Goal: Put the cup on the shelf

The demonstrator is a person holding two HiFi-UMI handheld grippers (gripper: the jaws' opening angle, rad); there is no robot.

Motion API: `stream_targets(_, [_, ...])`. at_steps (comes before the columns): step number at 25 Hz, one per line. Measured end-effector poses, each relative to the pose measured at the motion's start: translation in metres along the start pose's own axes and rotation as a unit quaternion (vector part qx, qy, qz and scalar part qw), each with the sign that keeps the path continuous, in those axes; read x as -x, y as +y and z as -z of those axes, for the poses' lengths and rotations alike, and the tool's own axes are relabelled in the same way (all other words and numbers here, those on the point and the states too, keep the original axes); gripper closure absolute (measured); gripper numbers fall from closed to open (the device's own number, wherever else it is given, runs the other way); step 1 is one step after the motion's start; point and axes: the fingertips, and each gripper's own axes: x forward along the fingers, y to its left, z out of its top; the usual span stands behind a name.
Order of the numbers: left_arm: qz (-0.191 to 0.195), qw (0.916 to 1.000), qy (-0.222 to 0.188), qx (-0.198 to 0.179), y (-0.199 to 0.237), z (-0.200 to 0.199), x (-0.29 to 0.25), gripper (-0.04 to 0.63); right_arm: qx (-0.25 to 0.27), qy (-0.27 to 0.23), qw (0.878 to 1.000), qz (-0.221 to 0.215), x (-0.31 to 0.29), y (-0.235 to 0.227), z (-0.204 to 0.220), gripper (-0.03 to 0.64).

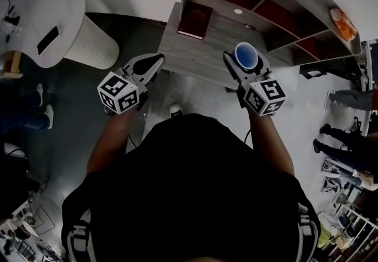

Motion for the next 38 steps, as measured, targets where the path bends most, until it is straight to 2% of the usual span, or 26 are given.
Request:
stream_targets(8, [-0.024, 0.9997, -0.008, 0.001, 0.02, -0.005, 0.023, 0.577, 0.008, -0.004, 1.0, -0.006, -0.013, 0.008, -0.01, 0.318])
stream_targets(19, [-0.03, 0.9995, 0.003, -0.004, 0.017, -0.003, 0.025, 0.577, 0.002, -0.008, 1.0, -0.015, -0.018, 0.006, -0.01, 0.318])
stream_targets(28, [-0.036, 0.9992, 0.013, -0.011, 0.017, -0.009, 0.0, 0.577, -0.008, -0.018, 1.0, -0.018, -0.027, -0.025, -0.011, 0.318])
stream_targets(38, [-0.045, 0.9987, 0.013, -0.02, 0.016, -0.027, -0.055, 0.577, -0.014, -0.016, 0.999, -0.037, -0.051, -0.076, -0.012, 0.318])
